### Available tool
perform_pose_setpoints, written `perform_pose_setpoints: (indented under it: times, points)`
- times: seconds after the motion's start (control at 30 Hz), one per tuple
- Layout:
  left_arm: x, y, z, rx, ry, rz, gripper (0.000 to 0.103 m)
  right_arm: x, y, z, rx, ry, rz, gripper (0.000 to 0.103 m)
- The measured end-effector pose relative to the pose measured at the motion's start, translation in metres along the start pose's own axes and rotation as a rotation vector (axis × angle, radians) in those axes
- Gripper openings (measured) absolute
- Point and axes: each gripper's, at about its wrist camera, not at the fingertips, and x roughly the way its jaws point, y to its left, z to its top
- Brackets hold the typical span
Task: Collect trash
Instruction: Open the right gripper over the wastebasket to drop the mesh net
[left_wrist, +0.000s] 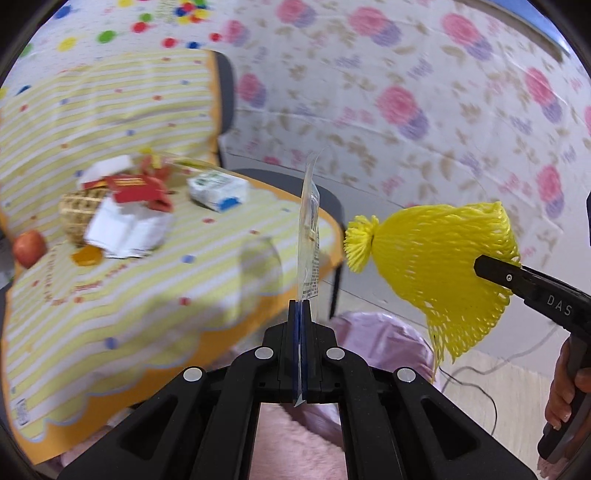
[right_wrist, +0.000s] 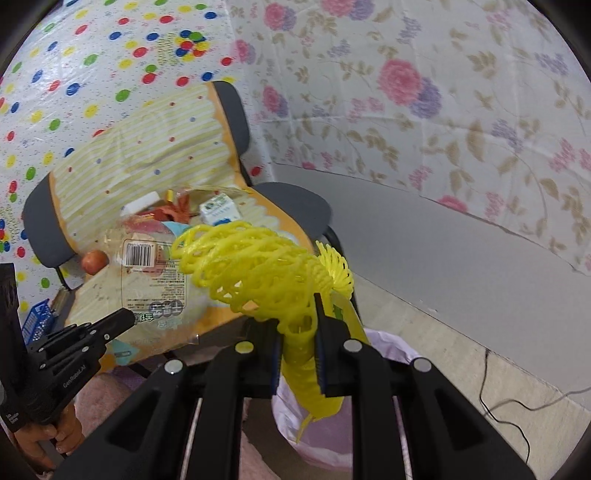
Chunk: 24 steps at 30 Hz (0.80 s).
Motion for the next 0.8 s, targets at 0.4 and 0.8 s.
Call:
perform_pose_setpoints:
  times: [0.4, 0.8]
  points:
    - [0.068, -0.054, -0.02, 0.093, 0.122, -0.103, 0.001, 0.017, -0.062, -0.042, 0.129, 0.094, -0.131, 0.015]
    - [0.107, -0.065, -0.012, 0.103, 0.197, -0.09, 0.031, 0.071, -0.089, -0.048, 0.2, 0.184, -0.105, 0.042]
